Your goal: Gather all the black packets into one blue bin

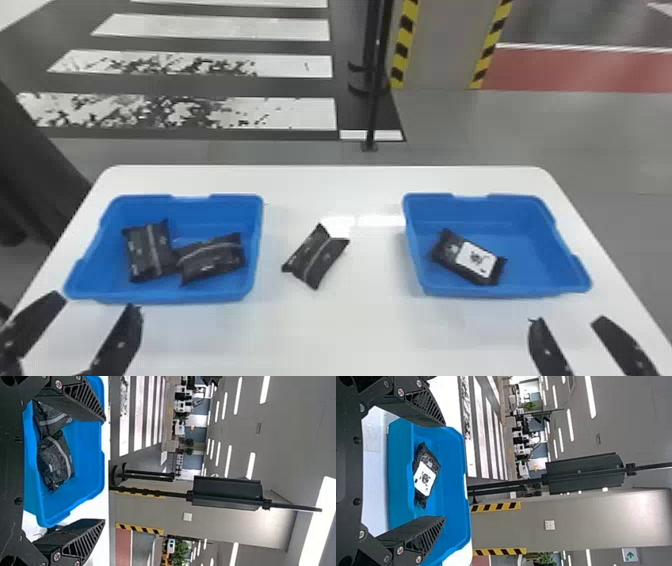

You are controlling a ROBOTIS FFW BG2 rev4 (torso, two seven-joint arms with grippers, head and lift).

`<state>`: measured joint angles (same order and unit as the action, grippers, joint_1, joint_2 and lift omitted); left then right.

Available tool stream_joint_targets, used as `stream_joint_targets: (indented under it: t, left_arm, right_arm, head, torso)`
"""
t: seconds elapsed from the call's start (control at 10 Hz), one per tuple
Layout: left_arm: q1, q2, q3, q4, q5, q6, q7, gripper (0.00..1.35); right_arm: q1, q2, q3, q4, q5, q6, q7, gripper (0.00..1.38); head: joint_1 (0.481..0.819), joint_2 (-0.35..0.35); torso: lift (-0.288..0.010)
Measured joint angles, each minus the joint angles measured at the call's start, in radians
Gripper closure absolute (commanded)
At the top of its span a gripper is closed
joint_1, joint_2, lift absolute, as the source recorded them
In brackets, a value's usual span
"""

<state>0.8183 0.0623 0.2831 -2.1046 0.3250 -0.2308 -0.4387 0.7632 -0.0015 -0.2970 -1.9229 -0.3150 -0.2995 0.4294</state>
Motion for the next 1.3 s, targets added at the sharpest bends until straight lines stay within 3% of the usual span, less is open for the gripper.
stream_joint_targets:
  t: [0.8,1.3]
  left_arm:
    - [-0.011,0.000,0.001,0.000,-0.017,0.012,-0.002,0.12]
    - [-0.133,0.021,-0.035,0.000,-0.097,0.170,-0.027,0.13]
  right_arm:
    - [-0.002,0.000,0.000,0.005,0.000,0.000,0.000,0.20]
    - [-0.005,0.000,0.004,0.011,-0.005,0.000,0.000,0.20]
  head:
    - [0.695,-0.048]
    - [0.695,-0.086]
  torso:
    - [-0.110]
    - [-0.110]
